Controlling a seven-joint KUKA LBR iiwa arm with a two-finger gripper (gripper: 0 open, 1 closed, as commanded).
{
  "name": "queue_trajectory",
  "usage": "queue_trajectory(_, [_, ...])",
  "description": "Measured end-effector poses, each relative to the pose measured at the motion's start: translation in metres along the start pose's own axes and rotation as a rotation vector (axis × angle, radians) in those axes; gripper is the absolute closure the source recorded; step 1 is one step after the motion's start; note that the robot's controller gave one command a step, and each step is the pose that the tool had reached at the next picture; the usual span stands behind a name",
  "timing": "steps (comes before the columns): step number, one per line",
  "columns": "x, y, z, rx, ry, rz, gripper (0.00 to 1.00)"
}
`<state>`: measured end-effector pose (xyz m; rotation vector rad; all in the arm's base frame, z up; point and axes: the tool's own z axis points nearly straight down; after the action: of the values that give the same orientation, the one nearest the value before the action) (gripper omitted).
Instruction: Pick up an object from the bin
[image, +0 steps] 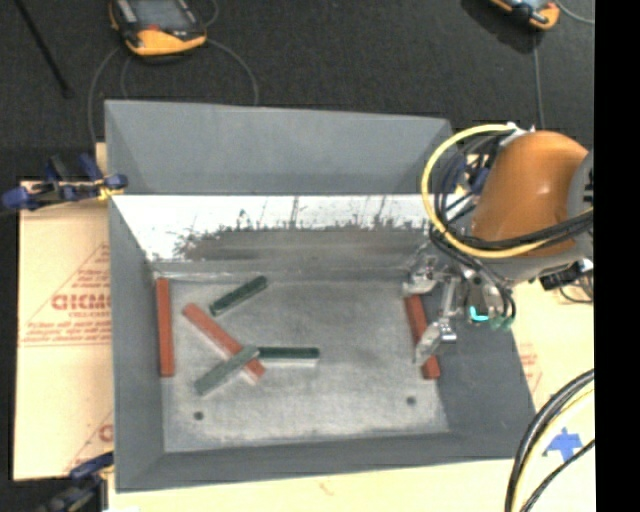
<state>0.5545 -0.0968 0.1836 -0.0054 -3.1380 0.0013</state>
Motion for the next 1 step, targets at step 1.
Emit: queue_trajectory(1, [-0.0018,0.0002,-0.004,0.001,-0.007,-0.002,0.0])
